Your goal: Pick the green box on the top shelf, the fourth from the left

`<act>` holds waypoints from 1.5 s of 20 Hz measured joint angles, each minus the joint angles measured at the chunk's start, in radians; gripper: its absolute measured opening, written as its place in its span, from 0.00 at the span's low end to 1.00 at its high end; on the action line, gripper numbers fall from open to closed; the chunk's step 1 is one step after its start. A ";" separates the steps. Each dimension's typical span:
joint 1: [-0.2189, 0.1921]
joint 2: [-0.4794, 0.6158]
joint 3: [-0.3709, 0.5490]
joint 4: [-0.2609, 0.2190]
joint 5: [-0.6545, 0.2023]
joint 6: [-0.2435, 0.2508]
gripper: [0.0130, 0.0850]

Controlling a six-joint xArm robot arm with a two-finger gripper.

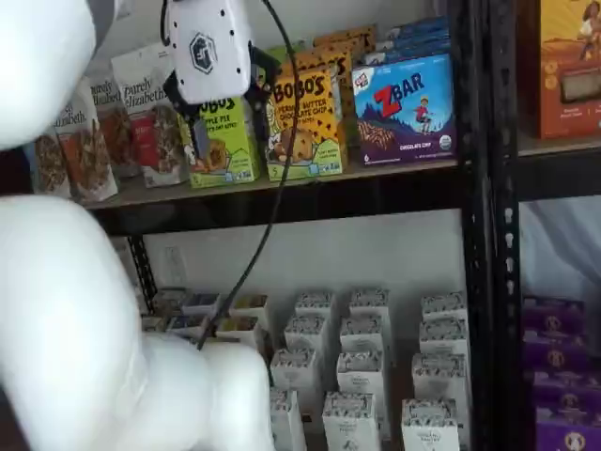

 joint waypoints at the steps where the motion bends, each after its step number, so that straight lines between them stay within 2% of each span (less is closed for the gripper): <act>1: -0.018 -0.009 0.008 0.020 -0.013 -0.011 1.00; 2: -0.068 -0.031 0.029 0.073 -0.046 -0.038 1.00; 3: -0.086 -0.040 0.037 0.095 -0.060 -0.049 1.00; 9: -0.087 -0.044 0.042 0.109 -0.069 -0.050 1.00; 11: -0.075 -0.049 0.048 0.103 -0.084 -0.042 1.00; 13: -0.054 -0.055 0.056 0.094 -0.110 -0.027 1.00; 20: 0.076 -0.037 0.054 0.037 -0.186 0.079 1.00; 26: 0.191 0.032 0.022 0.007 -0.240 0.183 1.00; 30: 0.280 0.112 -0.022 -0.048 -0.267 0.261 1.00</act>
